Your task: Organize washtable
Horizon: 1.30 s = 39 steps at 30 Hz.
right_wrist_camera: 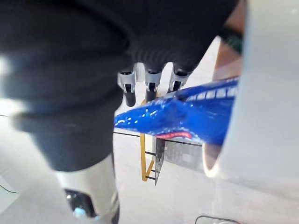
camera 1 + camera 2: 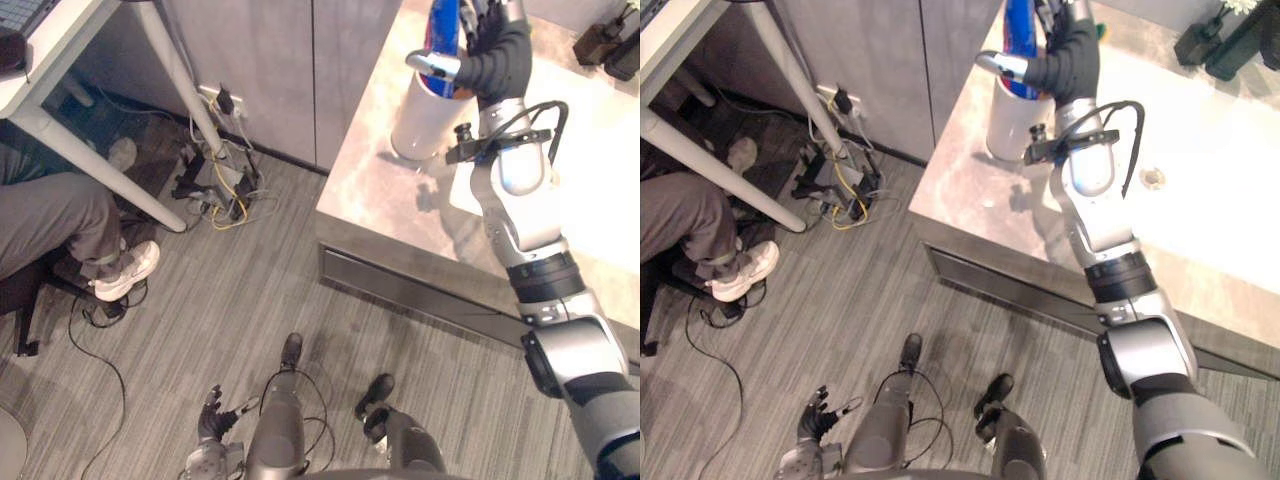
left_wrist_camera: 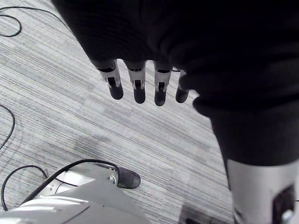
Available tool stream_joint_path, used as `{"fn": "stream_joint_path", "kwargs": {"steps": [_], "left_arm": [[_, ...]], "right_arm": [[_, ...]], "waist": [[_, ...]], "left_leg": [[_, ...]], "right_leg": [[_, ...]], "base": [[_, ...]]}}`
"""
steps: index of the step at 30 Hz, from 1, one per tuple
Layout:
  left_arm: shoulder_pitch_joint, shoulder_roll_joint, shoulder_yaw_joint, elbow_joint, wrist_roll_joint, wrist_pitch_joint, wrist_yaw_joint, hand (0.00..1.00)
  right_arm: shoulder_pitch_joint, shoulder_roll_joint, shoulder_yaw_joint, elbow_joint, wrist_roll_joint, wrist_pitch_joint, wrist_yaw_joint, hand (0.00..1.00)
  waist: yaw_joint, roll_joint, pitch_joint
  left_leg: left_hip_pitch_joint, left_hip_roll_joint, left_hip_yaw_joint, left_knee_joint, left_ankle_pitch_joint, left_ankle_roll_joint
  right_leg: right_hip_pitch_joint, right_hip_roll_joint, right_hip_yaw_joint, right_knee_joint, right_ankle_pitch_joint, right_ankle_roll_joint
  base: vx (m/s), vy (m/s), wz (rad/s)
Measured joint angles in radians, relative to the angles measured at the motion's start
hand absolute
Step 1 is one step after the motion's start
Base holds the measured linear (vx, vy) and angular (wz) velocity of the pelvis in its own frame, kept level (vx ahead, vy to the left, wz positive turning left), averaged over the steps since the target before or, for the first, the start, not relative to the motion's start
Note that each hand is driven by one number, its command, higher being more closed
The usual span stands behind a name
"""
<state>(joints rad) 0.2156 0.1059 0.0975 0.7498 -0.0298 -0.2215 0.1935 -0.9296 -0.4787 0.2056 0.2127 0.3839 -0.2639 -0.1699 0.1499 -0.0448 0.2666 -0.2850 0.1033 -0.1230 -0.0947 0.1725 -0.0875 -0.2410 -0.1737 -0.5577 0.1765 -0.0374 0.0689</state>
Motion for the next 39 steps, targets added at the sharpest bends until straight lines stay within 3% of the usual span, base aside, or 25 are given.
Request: {"fn": "stream_joint_path", "kwargs": {"steps": [22,30,34,39], "left_arm": [[0.000,0.005,-0.006,-0.003,-0.009,0.001,-0.019,0.00],[0.002,0.009,-0.001,0.008,0.002,0.020,-0.019,0.00],[0.007,0.012,0.028,0.054,0.008,0.022,-0.018,0.00],[0.023,0.013,0.034,0.099,0.046,0.027,-0.017,0.00]], "right_arm": [[-0.017,-0.006,-0.025,-0.002,0.023,0.003,-0.002,0.00],[-0.005,-0.010,-0.157,-0.119,0.056,-0.018,-0.018,0.00],[0.096,-0.007,-0.267,-0.216,0.055,-0.058,-0.062,0.00],[0.252,-0.002,-0.439,-0.354,0.017,-0.088,-0.144,0.00]], "waist": [[-0.004,-0.002,-0.002],[-0.022,-0.014,-0.020],[-0.028,-0.042,-0.091],[-0.044,-0.042,-0.164]], "left_leg": [[0.025,0.003,0.019,0.000,0.002,0.000],[0.085,0.009,0.028,-0.001,0.001,0.000],[0.124,0.020,0.051,-0.002,-0.012,0.000],[0.177,0.021,0.094,-0.007,-0.033,0.005]], "right_leg": [[0.020,0.002,0.009,-0.001,0.001,-0.001],[0.088,0.012,0.010,-0.027,0.008,0.001],[0.121,0.016,0.029,-0.046,0.011,0.002],[0.165,0.031,0.066,-0.086,0.026,0.006]], "base": [[0.00,0.000,0.00],[0.00,-0.002,-0.01],[0.01,-0.006,-0.14],[0.00,-0.003,-0.24]]}}
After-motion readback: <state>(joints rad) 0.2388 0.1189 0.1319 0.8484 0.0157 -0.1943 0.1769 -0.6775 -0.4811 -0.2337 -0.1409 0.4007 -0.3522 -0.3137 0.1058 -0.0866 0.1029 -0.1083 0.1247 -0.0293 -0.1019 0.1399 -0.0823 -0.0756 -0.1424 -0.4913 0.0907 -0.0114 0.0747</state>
